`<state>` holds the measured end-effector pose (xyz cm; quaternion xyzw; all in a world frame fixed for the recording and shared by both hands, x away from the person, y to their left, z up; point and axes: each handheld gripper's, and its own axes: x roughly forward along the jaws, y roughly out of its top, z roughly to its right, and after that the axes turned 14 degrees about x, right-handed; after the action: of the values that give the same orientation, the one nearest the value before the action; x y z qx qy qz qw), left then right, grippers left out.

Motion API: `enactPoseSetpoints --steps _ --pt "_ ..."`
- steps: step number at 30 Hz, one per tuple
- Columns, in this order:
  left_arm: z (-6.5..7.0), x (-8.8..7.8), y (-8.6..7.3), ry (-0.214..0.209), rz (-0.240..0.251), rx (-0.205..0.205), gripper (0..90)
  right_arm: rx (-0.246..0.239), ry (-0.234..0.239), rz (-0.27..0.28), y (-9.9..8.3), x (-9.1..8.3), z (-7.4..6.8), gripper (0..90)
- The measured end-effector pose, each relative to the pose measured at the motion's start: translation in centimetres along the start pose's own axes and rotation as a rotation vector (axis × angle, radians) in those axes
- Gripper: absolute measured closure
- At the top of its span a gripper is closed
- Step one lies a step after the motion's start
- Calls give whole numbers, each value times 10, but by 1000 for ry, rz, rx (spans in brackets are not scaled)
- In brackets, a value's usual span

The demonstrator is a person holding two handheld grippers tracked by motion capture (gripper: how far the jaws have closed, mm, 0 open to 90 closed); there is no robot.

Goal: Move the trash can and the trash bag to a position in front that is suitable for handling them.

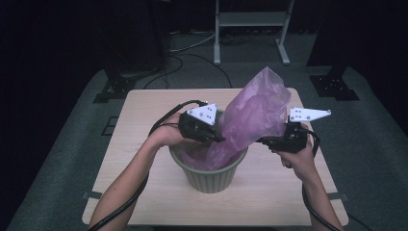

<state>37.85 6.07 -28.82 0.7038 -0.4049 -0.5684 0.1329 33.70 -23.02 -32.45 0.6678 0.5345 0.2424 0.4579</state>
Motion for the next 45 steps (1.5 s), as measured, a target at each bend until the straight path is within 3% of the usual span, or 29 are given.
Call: enactPoseSetpoints --steps 5,9,15,16,22,27,30,34,38,39,40,45 --pt "0 3 9 -3 -58 33 895 -20 34 -24 6 12 -5 526" --pt "1 5 20 -7 -103 57 892 -39 39 -46 9 23 -11 636" --pt "3 0 23 3 -167 43 825 -45 14 -70 10 32 -17 852" --pt "4 -5 21 9 -164 36 788 -50 3 -81 10 34 -19 890" --pt "7 -26 9 14 -136 -36 568 -70 -3 -106 10 37 -23 900" --pt "8 -43 3 37 -14 -78 444 -99 -41 -137 12 42 -29 900" --pt "9 -48 3 53 33 -72 440 -119 -60 -165 14 48 -34 900" --pt "8 -49 2 69 42 -81 483 -155 -86 -206 14 57 -42 900" --pt "10 -48 -1 82 63 -70 759 -174 -79 -222 15 63 -47 900" --pt "10 -49 -5 97 61 -86 759 -174 -79 -222 15 63 -47 900" --pt "10 -49 -5 97 61 -86 866 -174 -79 -222 15 63 -47 900" --pt "13 -59 -17 127 68 -118 899 -160 -95 -210 18 51 -45 900"
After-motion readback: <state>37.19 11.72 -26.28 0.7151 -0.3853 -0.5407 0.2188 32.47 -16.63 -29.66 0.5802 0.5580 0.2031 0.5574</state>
